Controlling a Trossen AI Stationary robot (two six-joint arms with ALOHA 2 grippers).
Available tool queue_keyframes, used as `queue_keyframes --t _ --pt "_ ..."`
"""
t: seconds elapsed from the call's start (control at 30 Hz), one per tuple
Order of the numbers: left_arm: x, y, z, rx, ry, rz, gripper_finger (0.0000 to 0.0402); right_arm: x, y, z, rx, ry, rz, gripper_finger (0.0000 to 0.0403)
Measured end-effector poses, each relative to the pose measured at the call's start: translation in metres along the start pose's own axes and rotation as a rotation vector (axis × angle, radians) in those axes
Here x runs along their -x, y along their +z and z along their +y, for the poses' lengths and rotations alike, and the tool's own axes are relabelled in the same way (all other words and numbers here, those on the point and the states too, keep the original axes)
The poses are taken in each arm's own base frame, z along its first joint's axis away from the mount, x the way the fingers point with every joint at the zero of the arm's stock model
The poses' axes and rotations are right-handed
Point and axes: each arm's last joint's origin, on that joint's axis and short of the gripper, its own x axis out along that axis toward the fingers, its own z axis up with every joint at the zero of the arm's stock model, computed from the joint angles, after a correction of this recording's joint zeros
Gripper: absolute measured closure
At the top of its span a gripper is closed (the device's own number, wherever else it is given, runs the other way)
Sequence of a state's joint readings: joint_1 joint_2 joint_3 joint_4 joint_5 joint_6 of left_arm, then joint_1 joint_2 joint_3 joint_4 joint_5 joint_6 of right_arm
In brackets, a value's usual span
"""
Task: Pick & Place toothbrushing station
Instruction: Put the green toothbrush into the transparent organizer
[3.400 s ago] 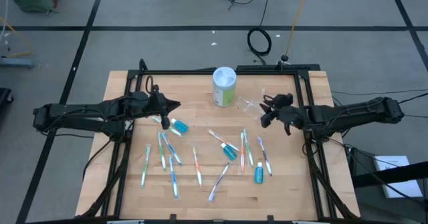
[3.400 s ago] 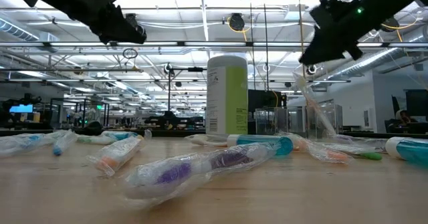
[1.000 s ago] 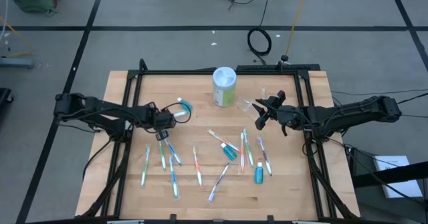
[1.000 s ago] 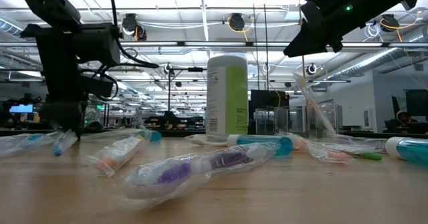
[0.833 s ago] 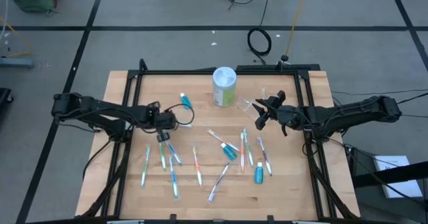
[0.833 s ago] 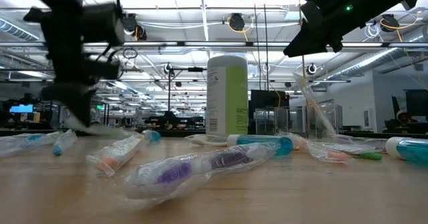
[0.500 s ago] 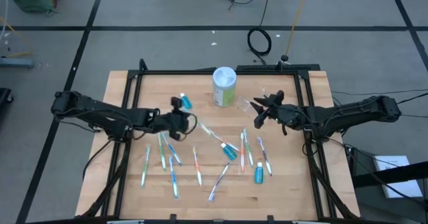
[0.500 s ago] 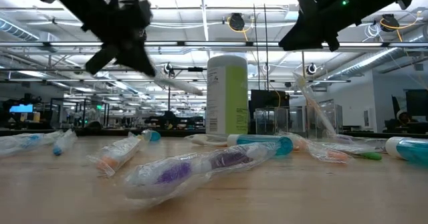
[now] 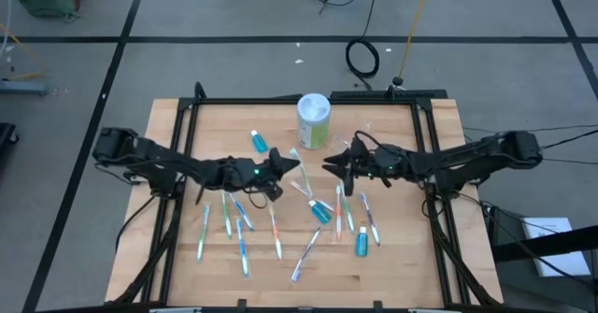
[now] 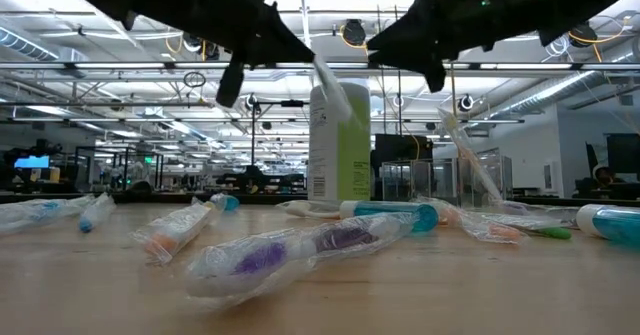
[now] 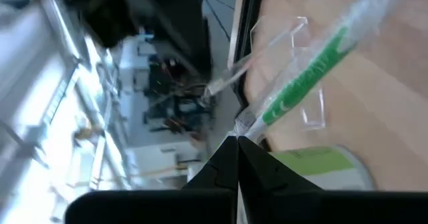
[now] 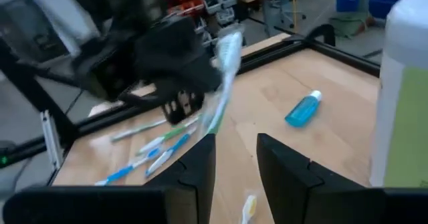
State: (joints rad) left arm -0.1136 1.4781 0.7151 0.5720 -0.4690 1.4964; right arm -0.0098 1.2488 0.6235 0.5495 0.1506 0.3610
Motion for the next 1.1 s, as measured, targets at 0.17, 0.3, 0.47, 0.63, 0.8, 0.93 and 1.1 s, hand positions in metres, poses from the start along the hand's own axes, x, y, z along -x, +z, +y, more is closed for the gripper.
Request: queue_keyframes --t 0.17,0.3,0.47,0.63,0.8,0.93,1.1 --pt "-0.01 0.007 -0.006 -0.099 0.077 -0.009 0.0396 -0.01 -0.004 -0.009 -0.079 0.022 0.001 0.0298" --pt "-0.015 0.009 -0.007 -0.142 0.126 -0.024 0.0397 -0.018 -0.011 -0.011 -0.121 0.115 0.047 0.0298" --pt "-0.015 0.01 -0.007 -0.163 0.137 -0.041 0.0395 -0.027 -0.014 -0.013 -0.126 0.197 0.024 0.0298" --pt "-0.016 0.01 -0.007 -0.155 0.139 -0.049 0.0394 -0.034 -0.016 -0.02 -0.133 0.189 -0.006 0.0298" --pt "-0.016 0.009 -0.006 -0.155 0.146 -0.062 0.0389 -0.039 -0.02 -0.027 -0.154 0.191 0.003 0.0298" --pt "-0.018 0.005 -0.006 -0.128 0.145 -0.054 0.0398 -0.039 -0.019 -0.028 -0.155 0.257 0.024 0.0298" --pt "-0.02 0.001 -0.006 -0.098 0.141 -0.045 0.0388 -0.039 -0.018 -0.028 -0.109 0.262 0.008 0.0298"
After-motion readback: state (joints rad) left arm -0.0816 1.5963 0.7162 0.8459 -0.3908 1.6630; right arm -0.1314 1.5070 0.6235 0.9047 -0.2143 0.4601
